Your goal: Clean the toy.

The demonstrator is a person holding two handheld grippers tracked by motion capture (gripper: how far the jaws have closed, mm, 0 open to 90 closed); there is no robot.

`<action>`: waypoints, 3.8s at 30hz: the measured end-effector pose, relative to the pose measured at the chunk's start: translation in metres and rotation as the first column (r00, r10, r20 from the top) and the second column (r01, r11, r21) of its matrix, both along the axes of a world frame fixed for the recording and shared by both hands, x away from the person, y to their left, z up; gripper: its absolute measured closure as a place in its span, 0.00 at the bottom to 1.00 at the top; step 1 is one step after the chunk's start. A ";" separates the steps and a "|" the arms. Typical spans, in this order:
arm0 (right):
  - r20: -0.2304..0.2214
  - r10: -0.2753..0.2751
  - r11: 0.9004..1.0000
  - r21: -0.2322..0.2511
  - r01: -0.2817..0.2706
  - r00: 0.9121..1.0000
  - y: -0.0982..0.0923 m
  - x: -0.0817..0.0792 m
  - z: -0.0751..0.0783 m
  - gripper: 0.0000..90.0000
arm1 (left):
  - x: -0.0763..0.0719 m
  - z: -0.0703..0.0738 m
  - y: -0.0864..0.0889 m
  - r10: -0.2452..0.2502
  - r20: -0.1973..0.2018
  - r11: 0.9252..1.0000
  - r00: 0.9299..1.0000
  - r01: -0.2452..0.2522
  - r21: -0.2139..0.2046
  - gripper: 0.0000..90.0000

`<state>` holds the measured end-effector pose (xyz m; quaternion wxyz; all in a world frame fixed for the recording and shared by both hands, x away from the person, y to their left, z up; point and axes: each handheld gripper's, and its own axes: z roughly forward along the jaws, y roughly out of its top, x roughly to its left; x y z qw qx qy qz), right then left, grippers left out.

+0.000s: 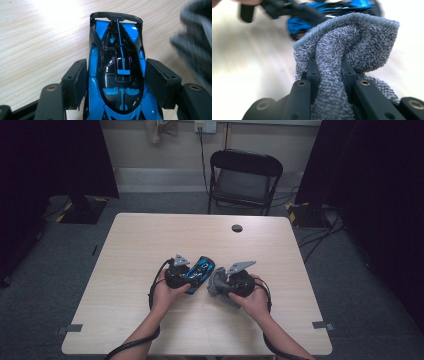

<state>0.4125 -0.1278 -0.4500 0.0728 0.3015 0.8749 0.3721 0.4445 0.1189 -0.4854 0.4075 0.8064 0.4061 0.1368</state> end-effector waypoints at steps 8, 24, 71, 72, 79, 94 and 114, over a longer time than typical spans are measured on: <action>0.027 -0.112 0.993 -0.028 0.113 0.993 -0.005 0.028 -0.006 0.83 | -0.001 0.000 0.001 0.001 0.001 1.000 1.000 -0.001 0.003 0.39; 0.046 -0.260 0.962 -0.070 0.263 0.965 0.002 0.058 -0.021 0.83 | -0.003 -0.001 0.002 0.003 0.006 1.000 1.000 -0.003 -0.009 0.39; 0.015 -0.071 0.996 -0.044 0.072 0.997 0.042 0.016 -0.031 0.83 | -0.004 0.001 0.002 0.010 -0.018 1.000 1.000 -0.010 0.002 0.39; 0.013 -0.066 0.997 -0.039 0.066 0.998 0.043 0.015 -0.031 0.83 | -0.004 0.001 0.002 0.009 -0.017 1.000 1.000 -0.009 0.002 0.39; 0.010 -0.035 0.999 -0.029 0.036 0.999 0.046 0.009 -0.032 0.83 | -0.003 0.001 0.002 0.006 -0.018 1.000 1.000 -0.006 0.004 0.39; 0.003 0.031 1.000 -0.004 -0.031 1.000 0.053 -0.007 -0.033 0.83 | -0.004 0.001 0.002 0.007 -0.019 1.000 1.000 -0.007 0.004 0.39; -0.023 0.105 0.994 0.028 -0.104 0.994 0.065 -0.024 -0.034 0.83 | -0.004 0.002 0.002 0.010 -0.019 1.000 1.000 -0.010 0.004 0.39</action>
